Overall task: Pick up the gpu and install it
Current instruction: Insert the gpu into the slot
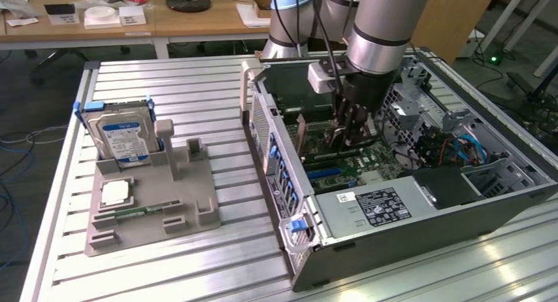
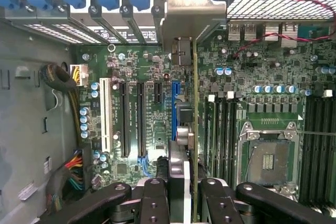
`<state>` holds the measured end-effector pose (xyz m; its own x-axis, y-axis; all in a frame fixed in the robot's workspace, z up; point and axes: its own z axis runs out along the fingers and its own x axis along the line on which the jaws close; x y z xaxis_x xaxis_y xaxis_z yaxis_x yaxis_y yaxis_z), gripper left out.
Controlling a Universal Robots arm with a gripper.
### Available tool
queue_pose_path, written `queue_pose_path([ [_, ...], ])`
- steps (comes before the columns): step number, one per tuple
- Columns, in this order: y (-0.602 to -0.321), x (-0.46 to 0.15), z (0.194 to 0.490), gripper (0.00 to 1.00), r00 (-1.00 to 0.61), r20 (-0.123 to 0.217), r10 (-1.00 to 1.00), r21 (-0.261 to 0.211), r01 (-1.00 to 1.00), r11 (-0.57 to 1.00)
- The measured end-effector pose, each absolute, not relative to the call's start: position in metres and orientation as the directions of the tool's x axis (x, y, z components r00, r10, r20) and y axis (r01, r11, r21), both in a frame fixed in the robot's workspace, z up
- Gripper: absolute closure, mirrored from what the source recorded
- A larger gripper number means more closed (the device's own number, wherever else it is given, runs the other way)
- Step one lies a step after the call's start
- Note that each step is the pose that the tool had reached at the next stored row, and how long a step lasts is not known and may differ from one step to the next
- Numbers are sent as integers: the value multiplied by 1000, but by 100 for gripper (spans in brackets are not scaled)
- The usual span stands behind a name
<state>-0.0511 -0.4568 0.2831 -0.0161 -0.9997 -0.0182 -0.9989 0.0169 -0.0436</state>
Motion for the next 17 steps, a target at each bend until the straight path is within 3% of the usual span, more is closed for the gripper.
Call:
queue_pose_path([
  [17,-459,-56,262,72,-16,-18,-1000,-43,-999,17],
])
